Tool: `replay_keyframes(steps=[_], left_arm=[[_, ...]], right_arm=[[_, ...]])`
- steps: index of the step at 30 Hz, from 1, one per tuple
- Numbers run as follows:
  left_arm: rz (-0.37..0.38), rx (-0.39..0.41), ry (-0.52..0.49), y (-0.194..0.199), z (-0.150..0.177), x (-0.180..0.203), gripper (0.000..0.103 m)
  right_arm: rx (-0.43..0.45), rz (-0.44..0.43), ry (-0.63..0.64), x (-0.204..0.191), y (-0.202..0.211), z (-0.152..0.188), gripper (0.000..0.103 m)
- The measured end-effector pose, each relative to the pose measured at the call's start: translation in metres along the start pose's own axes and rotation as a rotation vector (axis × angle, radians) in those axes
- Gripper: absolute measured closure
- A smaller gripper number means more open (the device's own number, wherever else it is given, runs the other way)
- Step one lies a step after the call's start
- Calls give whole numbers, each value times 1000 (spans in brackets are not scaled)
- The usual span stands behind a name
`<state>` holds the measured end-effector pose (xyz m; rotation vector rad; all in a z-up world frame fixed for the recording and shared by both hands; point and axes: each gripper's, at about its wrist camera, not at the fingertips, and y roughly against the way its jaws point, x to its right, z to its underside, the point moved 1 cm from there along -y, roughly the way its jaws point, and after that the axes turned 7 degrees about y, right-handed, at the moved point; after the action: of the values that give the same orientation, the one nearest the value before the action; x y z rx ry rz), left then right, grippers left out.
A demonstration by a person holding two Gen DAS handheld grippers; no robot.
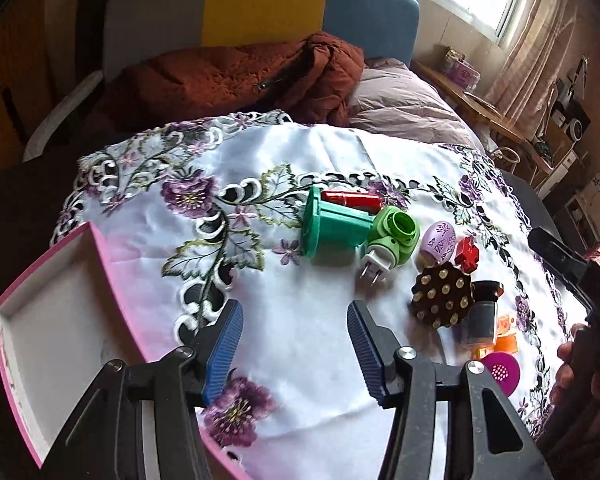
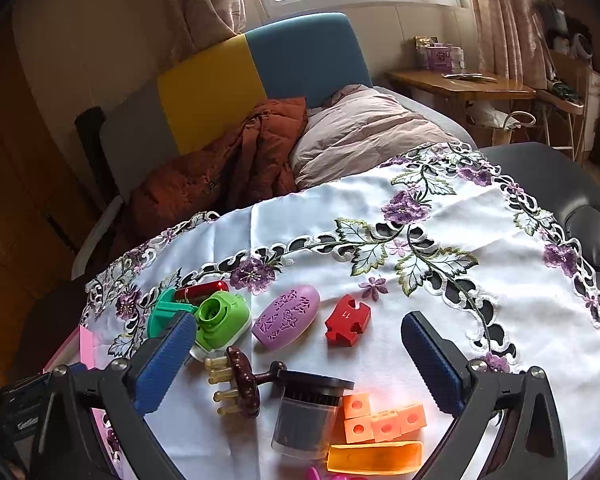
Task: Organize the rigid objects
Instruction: 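Close the left gripper on the green spool-shaped holder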
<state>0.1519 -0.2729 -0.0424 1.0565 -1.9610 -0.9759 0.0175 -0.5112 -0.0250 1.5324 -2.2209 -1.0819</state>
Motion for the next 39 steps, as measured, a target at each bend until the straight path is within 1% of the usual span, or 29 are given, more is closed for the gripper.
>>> replay_keyframes(steps=[3,5,6,7,9,10,12,13,15,19,21,23,24,26,28,32,34,35,38,39], left_arm=[[18,-27,-15,-21,-16,12,48],[35,-44,-22,-34,-26,18,40],[24,-46,-31,-40,-30,21,37],[13,-46,-37,-45,-34,24,37],[16,-43,-44,-52,-43,29,36],[12,-46,-47,-56,-48,32,32],[5,-54,-45,-65,-56,35,28],[13,-61,-45,-70,-59,37,26],[17,-73,-59,-78,-62,43,22],[-16,-100,-80,-101,-62,47,20],[0,-85,-69,-103,-63,44,20],[34,-84,-54,-102,-63,42,29],[44,-86,-54,-101,-62,41,45],[40,-107,-61,-105,-58,39,43],[59,-100,-58,-104,-57,36,43],[54,-106,-96,-98,-47,36,44],[36,-109,-130,-95,-40,37,44],[27,-117,-132,-96,-37,37,44],[5,-109,-156,-95,-35,39,44],[10,-106,-131,-94,-36,37,52]], right_arm=[[-9,-19,-25,4,-2,-1,0],[-13,-32,-39,6,-3,-1,0],[-14,-37,-46,7,-3,-2,0],[-14,-41,-51,8,-3,-2,0],[-14,-48,-60,9,-4,-2,0],[-14,-50,-64,10,-4,-2,0],[-11,-57,-75,11,-3,-3,0],[-9,-60,-79,12,-2,-3,0],[-2,-57,-86,14,-1,-4,0],[3,-57,-111,19,0,-5,0],[0,-55,-117,20,-1,-6,0],[-6,-54,-119,21,-2,-6,0],[-9,-53,-119,21,-3,-6,0],[-8,-54,-119,21,-3,-6,0],[-6,-45,-115,21,-2,-6,0],[-14,-37,-119,24,-4,-6,0],[-16,-35,-121,24,-5,-6,0],[-16,-33,-118,24,-6,-6,0],[-10,-20,-98,22,-5,-6,0],[-6,-12,-93,22,-4,-6,0]])
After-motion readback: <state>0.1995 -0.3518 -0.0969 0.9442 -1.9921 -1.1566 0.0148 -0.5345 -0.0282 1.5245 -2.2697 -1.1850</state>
